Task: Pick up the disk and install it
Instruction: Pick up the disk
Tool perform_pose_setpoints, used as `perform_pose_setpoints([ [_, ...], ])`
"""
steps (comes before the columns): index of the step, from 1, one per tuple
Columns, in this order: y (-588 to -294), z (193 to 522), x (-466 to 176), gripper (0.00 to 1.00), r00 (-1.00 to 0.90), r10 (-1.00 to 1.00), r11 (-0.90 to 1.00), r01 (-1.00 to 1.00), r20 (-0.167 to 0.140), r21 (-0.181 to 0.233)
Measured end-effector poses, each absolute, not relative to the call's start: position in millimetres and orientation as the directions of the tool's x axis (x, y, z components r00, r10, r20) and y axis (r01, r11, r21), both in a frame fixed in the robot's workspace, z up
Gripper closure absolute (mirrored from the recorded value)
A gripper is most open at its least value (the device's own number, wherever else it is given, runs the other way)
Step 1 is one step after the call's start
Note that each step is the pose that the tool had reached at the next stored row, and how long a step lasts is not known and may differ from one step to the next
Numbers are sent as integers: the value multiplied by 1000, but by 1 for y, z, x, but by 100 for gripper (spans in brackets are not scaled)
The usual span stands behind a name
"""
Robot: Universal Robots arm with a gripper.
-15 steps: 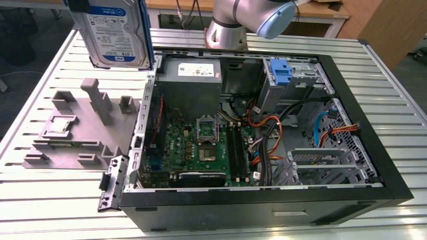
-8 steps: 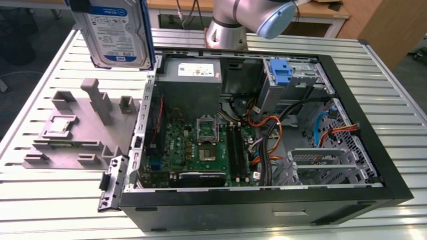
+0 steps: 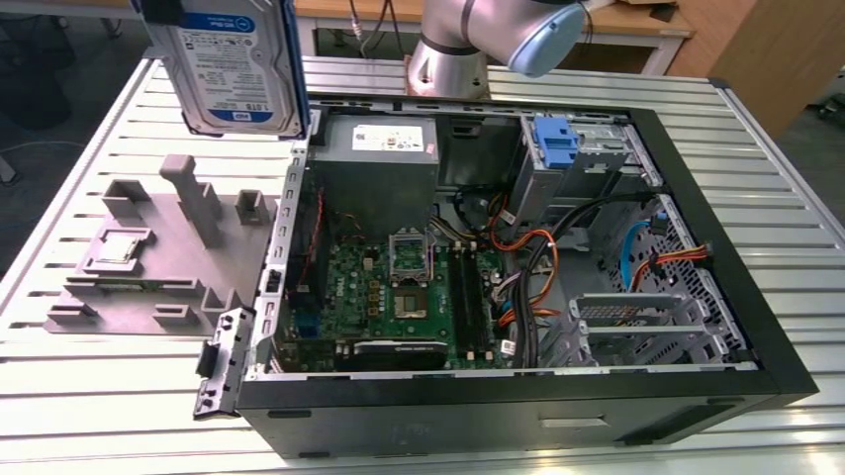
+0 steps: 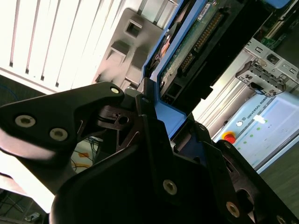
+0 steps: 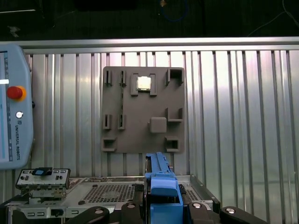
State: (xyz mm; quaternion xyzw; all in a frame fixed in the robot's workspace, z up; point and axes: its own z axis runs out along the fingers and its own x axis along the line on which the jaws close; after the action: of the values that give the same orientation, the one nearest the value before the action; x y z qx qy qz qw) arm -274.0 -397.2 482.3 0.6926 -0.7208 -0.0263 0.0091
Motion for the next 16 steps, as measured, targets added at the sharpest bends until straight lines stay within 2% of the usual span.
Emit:
perform_pose_setpoints([
  [16, -397, 482, -270, 64, -41, -999, 39, -998, -23, 50],
])
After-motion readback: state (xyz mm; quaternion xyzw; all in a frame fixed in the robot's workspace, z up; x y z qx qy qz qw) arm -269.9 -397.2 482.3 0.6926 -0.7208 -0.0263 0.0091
